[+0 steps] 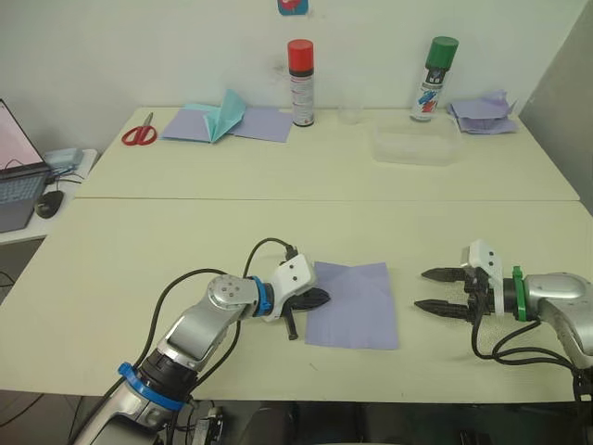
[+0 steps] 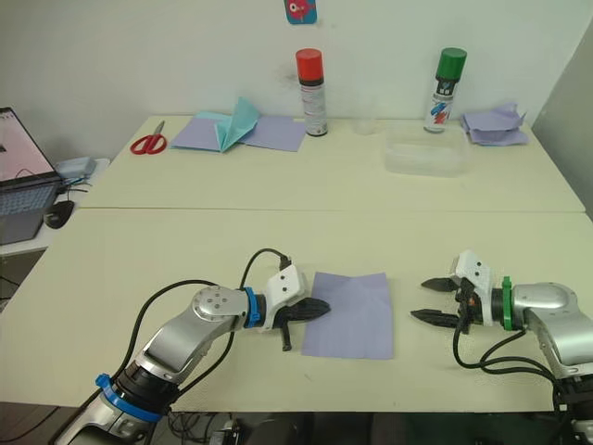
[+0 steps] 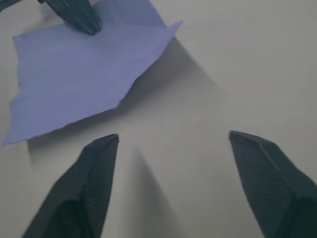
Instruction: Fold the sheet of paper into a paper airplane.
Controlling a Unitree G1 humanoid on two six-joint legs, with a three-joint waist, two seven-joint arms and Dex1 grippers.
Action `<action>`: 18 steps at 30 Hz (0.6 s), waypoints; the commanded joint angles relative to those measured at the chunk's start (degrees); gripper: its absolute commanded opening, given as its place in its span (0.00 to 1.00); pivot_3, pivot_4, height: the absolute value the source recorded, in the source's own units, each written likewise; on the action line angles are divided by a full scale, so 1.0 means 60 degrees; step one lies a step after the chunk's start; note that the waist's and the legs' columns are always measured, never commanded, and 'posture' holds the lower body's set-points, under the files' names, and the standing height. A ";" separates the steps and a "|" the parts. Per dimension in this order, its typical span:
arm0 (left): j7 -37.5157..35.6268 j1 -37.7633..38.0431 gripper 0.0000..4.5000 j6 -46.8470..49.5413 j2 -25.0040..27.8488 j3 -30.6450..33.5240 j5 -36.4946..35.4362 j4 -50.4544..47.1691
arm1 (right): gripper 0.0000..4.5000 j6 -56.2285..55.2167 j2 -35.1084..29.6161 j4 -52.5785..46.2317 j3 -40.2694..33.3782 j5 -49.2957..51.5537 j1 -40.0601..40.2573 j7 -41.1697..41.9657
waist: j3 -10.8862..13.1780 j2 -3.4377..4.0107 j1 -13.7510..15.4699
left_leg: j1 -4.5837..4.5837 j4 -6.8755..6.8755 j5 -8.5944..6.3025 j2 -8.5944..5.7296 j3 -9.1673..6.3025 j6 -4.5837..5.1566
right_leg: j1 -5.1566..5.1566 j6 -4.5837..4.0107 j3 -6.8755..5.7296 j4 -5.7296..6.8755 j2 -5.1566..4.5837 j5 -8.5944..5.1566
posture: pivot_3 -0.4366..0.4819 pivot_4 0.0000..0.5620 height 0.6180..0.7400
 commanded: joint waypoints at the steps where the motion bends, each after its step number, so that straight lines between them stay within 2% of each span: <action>1: 0.0069 0.0210 0.00 0.0106 -0.0050 -0.0234 0.0353 0.0379 | 0.45 -0.0784 0.0119 0.0154 0.0060 -0.0364 -0.0119 -0.0097 | -0.0001 0.0002 0.0015 | 0.0002 0.0000 0.0000 0.0000 0.0000 0.0000 | 0.0000 0.0000 0.0001 0.0000 0.0000 0.0000 | 0.48 0.27 1.00; 6: 0.0100 0.0163 0.00 0.0042 -0.0142 -0.0220 0.0449 0.0514 | 0.04 -0.1056 0.0421 -0.0036 0.0400 -0.0493 -0.0015 -0.0030 | -0.0004 0.0005 0.0104 | 0.0006 0.0000 0.0002 0.0000 0.0000 -0.0003 | 0.0005 0.0001 0.0001 0.0000 0.0000 0.0001 | 0.48 0.27 1.00; 7: 0.0113 0.0144 0.00 0.0037 -0.0178 -0.0219 0.0467 0.0543 | 0.01 -0.1058 0.0493 -0.0130 0.0497 -0.0500 0.0047 -0.0027 | -0.0005 0.0005 0.0113 | 0.0007 0.0001 0.0002 0.0000 0.0000 -0.0003 | 0.0006 0.0002 0.0002 0.0000 0.0000 0.0001 | 0.48 0.27 1.00; 14: 0.0121 0.0093 0.00 0.0066 -0.0325 -0.0137 0.0496 0.0630 | 0.01 -0.0161 0.1073 -0.0908 0.0606 0.0200 0.0366 -0.0226 | -0.0009 0.0001 0.0145 | 0.0007 0.0003 0.0002 0.0000 -0.0005 -0.0002 | 0.0009 0.0005 0.0001 0.0000 0.0000 0.0003 | 0.48 0.27 1.00; 18: 0.0133 0.0014 0.00 -0.0044 -0.0392 -0.0175 0.0576 0.0849 | 0.01 0.1885 0.1964 -0.1559 -0.0146 0.1760 -0.0115 -0.1164 | -0.0012 0.0008 0.0146 | 0.0011 0.0001 0.0001 0.0002 -0.0009 0.0000 | 0.0009 0.0012 0.0001 0.0001 0.0001 0.0007 | 0.48 0.27 1.00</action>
